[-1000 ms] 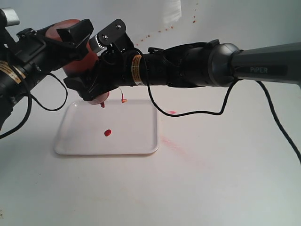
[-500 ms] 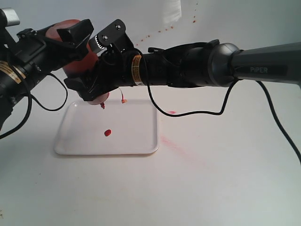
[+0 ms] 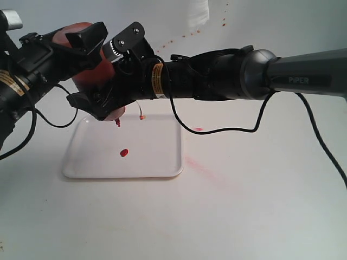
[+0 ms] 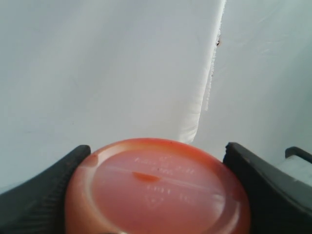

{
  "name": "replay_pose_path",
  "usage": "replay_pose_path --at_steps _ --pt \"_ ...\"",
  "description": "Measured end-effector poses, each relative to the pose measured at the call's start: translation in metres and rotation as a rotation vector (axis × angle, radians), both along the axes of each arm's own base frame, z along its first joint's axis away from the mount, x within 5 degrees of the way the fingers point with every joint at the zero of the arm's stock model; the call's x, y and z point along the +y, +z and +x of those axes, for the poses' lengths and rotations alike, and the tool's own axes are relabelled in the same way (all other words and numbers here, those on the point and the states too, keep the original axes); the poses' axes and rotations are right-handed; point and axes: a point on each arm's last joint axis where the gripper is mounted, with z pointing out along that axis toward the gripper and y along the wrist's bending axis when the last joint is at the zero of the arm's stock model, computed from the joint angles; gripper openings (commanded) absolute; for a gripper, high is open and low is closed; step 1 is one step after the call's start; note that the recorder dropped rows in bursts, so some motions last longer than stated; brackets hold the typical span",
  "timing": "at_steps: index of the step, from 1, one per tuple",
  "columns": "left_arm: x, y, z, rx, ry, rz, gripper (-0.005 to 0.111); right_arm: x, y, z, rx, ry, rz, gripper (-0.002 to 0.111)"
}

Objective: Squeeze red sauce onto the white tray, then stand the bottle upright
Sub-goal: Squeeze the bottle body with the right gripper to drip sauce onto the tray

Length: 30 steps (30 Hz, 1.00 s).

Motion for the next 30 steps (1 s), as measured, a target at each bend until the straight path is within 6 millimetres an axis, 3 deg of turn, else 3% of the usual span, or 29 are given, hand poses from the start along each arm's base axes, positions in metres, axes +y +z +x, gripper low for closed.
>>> replay_pose_path --at_steps 3,5,8,12,30 --pt "0.0000 0.0000 0.0000 0.000 0.000 0.000 0.039 0.0000 0.0000 0.0000 0.004 -0.001 0.002 0.102" --pt "0.0000 0.0000 0.0000 0.000 0.000 0.000 0.039 0.0000 0.0000 0.0000 0.016 -0.005 0.006 0.091" --pt "0.0000 0.0000 0.0000 0.000 0.000 0.000 0.039 0.0000 0.0000 0.0000 0.019 -0.006 0.007 0.059" --pt "0.0000 0.0000 0.0000 0.000 0.000 0.000 0.039 0.0000 -0.0001 0.0000 0.019 -0.005 0.006 0.000" --pt "-0.0004 -0.0009 -0.0001 0.009 -0.004 0.005 0.039 -0.0020 -0.0001 -0.0009 -0.012 0.004 -0.055 0.000"
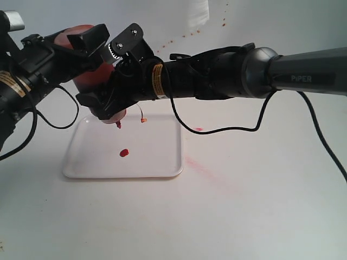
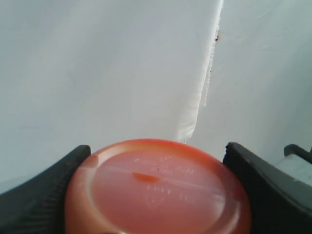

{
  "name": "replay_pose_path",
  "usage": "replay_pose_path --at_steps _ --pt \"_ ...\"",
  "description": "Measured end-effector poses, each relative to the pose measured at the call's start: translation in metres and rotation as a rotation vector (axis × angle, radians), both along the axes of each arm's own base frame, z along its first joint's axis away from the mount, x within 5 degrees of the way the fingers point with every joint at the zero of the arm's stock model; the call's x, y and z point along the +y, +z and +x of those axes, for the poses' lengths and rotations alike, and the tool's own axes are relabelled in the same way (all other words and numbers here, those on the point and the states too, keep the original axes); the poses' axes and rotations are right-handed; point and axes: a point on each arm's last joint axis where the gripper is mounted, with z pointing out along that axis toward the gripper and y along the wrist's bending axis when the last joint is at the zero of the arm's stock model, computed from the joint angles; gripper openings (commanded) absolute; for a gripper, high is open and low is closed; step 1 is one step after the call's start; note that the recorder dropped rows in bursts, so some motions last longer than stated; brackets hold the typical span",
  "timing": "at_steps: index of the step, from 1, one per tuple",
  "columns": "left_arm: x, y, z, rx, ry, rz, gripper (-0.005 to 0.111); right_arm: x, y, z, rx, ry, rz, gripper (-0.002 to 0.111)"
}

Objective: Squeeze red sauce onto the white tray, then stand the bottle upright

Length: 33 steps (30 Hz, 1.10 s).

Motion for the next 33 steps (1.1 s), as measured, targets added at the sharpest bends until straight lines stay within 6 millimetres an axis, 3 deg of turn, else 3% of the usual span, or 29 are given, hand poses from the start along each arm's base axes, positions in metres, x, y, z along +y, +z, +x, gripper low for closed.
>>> replay_pose_path --at_steps 5,11,20,22,23,26,33 --pt "0.000 0.000 0.000 0.000 -0.001 0.001 0.041 0.000 0.000 0.000 0.001 -0.002 -0.001 0.000" --pt "0.000 0.001 0.000 -0.008 -0.002 -0.008 0.053 -0.001 0.006 -0.001 -0.015 -0.003 -0.004 0.000" --pt "0.000 0.004 -0.001 -0.040 -0.007 -0.022 0.057 -0.002 0.011 -0.001 -0.032 -0.011 -0.010 0.000" --pt "0.000 0.004 -0.001 -0.040 -0.007 -0.022 0.066 -0.002 0.011 -0.001 -0.032 -0.011 -0.010 0.000" --pt "0.000 0.004 -0.001 -0.040 -0.007 -0.022 0.081 -0.002 0.011 -0.001 -0.032 -0.011 -0.010 0.000" --pt "0.000 0.012 0.000 -0.094 -0.006 -0.050 0.104 -0.004 0.008 0.000 -0.036 -0.021 -0.032 0.000" --pt "0.000 0.016 -0.001 -0.112 -0.004 -0.046 0.105 -0.005 0.004 0.001 -0.032 -0.035 -0.048 0.000"
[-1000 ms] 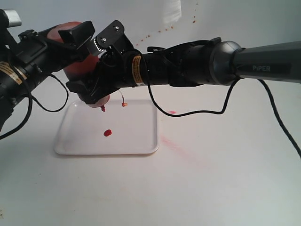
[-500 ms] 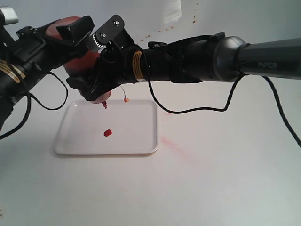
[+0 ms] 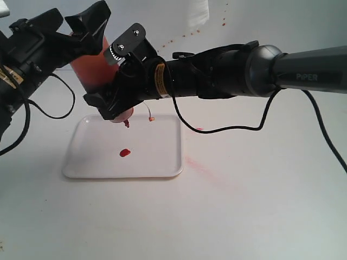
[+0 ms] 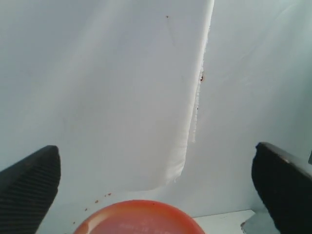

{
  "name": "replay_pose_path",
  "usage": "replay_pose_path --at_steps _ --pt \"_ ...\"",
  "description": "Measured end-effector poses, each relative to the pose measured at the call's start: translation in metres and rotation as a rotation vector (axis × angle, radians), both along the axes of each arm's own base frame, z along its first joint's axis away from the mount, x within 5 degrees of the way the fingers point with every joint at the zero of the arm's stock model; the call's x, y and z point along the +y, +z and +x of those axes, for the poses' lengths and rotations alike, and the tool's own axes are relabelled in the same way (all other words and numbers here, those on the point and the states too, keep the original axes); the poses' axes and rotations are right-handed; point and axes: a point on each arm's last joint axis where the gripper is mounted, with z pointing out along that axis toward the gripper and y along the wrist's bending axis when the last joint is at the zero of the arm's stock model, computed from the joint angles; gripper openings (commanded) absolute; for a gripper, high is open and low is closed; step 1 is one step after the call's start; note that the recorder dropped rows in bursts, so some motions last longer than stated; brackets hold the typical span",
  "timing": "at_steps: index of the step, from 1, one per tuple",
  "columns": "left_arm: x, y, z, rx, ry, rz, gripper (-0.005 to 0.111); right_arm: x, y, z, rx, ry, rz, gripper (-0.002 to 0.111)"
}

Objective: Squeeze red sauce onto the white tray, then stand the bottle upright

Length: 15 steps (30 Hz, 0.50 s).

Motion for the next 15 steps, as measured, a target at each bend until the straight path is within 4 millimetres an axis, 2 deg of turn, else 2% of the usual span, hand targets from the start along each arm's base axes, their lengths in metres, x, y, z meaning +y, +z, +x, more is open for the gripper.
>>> replay_pose_path --at_steps 8,15 --pt "0.014 0.028 -0.018 0.080 0.088 0.045 0.105 -0.008 -0.005 0.004 -0.130 -0.006 -0.184 0.000" --pt "0.018 0.030 -0.028 0.170 0.101 0.167 0.105 -0.014 0.006 0.004 -0.211 -0.008 -0.268 0.000"
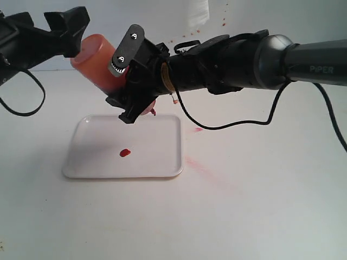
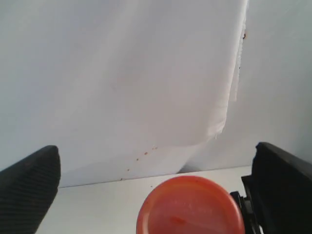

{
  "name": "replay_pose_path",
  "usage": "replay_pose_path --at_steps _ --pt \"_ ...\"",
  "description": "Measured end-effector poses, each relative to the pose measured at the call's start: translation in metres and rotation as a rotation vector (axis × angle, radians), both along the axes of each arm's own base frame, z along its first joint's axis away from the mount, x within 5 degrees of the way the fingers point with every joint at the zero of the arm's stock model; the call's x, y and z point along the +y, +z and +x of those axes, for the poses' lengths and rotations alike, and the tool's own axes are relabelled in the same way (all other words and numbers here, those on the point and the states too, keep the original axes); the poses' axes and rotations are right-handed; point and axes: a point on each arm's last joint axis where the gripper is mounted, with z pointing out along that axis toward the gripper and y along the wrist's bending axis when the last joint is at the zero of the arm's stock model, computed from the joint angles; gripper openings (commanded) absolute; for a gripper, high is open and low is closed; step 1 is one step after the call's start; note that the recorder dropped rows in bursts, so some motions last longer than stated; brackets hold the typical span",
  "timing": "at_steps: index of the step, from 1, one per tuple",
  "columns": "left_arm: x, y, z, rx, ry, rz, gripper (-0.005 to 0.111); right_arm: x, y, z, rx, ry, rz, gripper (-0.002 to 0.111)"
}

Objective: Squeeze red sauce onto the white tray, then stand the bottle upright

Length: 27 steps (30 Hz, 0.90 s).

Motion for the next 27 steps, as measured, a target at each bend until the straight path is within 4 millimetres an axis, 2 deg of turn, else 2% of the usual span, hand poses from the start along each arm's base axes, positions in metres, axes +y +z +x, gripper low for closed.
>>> replay_pose_path --at_steps 5,11,18,22,27 --pt "0.006 0.005 -0.005 0.046 0.050 -0.050 0.105 0.002 0.002 0.000 -0.030 -0.034 -0.018 0.000" --pt "0.012 0.017 -0.013 0.008 0.078 -0.044 0.105 0.020 0.002 -0.010 -0.248 -0.044 -0.174 0.000" --pt "0.014 0.024 -0.022 0.023 0.070 -0.027 0.105 0.036 0.006 -0.024 -0.572 -0.011 -0.457 0.000" --pt "0.015 0.026 -0.030 0.053 0.055 0.018 0.105 0.033 0.008 -0.022 -0.691 -0.008 -0.599 0.000" --pt "0.016 0.024 -0.041 0.177 0.022 0.064 0.105 0.025 0.011 -0.017 -0.899 0.078 -0.889 0.000"
